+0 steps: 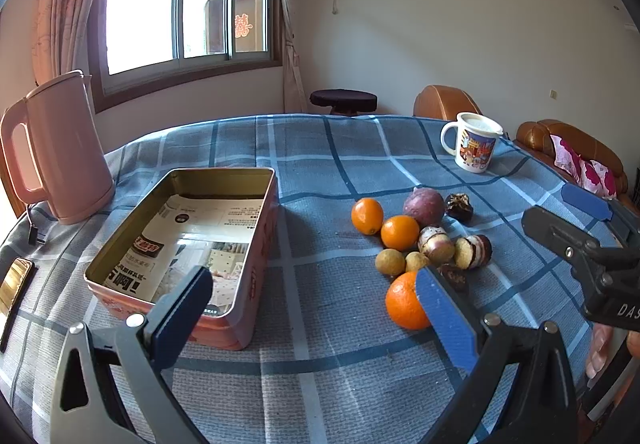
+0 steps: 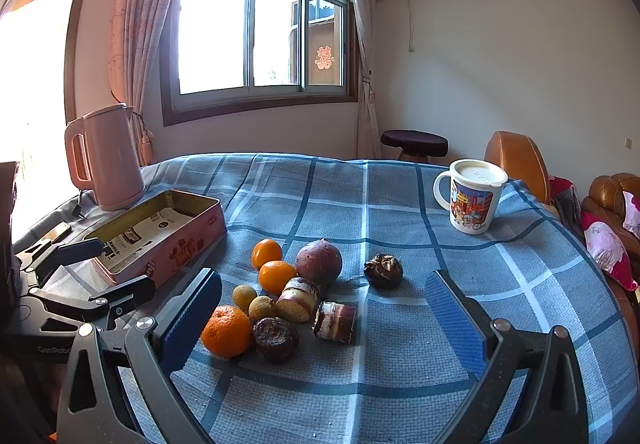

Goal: Organize fruits

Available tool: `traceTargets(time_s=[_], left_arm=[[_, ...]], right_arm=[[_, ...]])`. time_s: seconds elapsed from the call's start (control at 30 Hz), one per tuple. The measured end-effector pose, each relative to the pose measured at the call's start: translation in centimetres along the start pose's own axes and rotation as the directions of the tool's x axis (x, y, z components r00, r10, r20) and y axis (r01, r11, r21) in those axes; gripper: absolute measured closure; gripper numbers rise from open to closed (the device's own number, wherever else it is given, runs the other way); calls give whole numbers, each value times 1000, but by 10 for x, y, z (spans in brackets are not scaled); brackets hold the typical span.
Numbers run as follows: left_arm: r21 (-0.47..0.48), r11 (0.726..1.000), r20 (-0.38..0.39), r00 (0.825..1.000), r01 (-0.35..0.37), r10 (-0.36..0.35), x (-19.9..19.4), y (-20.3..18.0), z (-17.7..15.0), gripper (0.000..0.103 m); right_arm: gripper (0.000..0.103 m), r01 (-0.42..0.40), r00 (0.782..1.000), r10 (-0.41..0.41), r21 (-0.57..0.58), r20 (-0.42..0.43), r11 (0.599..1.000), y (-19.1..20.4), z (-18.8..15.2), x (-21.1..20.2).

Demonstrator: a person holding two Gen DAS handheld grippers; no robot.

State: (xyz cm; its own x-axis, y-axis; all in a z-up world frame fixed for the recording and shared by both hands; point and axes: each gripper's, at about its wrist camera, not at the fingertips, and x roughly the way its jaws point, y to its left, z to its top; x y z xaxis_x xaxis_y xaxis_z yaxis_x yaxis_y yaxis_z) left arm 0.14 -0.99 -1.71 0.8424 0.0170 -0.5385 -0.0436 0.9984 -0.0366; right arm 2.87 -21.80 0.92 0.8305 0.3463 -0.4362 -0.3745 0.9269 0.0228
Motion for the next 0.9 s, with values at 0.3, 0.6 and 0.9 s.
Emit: traceTargets(time_s=[0.3, 0.6, 0.9], left_arm=[[2, 1000, -10, 1000, 1, -1, 2, -1, -3, 0], [-45, 996, -86, 993, 71, -75, 19, 3, -6, 0], [33, 992, -149, 982, 121, -115, 37, -32, -3, 0]], right_arm=[[1, 0, 1000, 0, 7, -8, 1000, -3, -5, 3], [1, 38, 997, -36, 33, -66, 999, -18, -14, 19], [1, 25, 976, 6, 141, -217, 990, -46, -24, 52]])
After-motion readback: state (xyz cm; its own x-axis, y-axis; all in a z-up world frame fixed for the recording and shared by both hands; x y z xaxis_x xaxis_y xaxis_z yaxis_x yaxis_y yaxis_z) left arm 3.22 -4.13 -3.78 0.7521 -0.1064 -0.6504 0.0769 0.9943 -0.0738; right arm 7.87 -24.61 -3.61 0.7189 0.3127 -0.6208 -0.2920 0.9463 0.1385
